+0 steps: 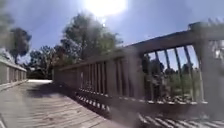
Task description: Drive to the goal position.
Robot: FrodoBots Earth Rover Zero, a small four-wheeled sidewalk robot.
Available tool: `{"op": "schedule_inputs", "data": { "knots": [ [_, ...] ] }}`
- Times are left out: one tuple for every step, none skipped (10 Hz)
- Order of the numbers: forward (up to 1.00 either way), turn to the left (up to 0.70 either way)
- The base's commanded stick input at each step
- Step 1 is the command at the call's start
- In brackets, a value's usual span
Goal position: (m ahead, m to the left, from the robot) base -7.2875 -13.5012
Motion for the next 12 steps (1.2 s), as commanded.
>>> {"op": "schedule_inputs", "data": {
  "knots": [
    [0.04,-0.45],
    [0.04,-0.45],
    [0.04,-0.45],
    [0.04,-0.45],
    [0.04,-0.45],
    [0.04,-0.45],
    [0.04,-0.45],
    [0.04,-0.45],
    [0.04,-0.45],
    [0.04,-0.45],
    [0.04,-0.45],
    [0.04,-0.45]
  ]
}}
